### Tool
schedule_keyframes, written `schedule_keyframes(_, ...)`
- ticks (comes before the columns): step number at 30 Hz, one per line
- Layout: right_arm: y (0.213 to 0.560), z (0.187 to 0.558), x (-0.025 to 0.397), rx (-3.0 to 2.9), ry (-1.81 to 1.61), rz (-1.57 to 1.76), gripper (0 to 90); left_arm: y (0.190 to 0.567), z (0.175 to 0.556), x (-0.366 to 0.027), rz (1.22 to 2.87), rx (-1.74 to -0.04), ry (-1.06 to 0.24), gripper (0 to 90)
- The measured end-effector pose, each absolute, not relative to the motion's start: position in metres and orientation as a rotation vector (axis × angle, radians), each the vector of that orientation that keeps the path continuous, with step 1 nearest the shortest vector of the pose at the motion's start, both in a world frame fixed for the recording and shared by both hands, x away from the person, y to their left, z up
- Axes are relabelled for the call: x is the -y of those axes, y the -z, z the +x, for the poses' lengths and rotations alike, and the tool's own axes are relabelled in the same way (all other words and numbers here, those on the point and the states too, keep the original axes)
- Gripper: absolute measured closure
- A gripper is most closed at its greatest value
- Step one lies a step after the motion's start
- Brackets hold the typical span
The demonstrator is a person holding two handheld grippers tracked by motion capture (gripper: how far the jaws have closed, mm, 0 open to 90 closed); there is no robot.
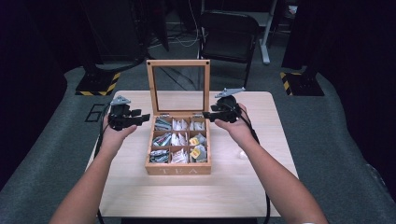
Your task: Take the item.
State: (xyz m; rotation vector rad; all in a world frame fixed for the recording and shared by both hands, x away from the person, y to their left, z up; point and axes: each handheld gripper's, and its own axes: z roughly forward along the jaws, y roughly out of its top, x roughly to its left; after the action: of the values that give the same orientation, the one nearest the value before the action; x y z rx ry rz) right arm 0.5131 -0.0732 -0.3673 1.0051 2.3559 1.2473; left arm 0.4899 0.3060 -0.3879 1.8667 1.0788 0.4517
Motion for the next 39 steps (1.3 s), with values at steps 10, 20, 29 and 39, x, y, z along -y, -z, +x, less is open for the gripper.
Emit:
schedule_keyframes(10, 0.38, 0.491, 0.072, -2.423, -1.25, 0.915, 58.8, 0.384, 0.471, -0.299, 1.875, -1.035, -0.457, 50.1)
schedule_keyframes(20, 0.399, 0.478, 0.069, -2.495, -1.254, 0.839, 63.3, 0.394, 0.464, -0.295, 1.898, -1.037, -0.453, 50.5)
schedule_keyframes(29, 0.415, 0.471, 0.068, -2.543, -1.271, 0.826, 61.7, 0.397, 0.458, -0.297, 1.886, -1.047, -0.451, 50.6)
schedule_keyframes(39, 0.434, 0.469, 0.063, -2.59, -1.267, 0.835, 57.6, 0.393, 0.454, -0.297, 1.883, -1.031, -0.457, 50.6)
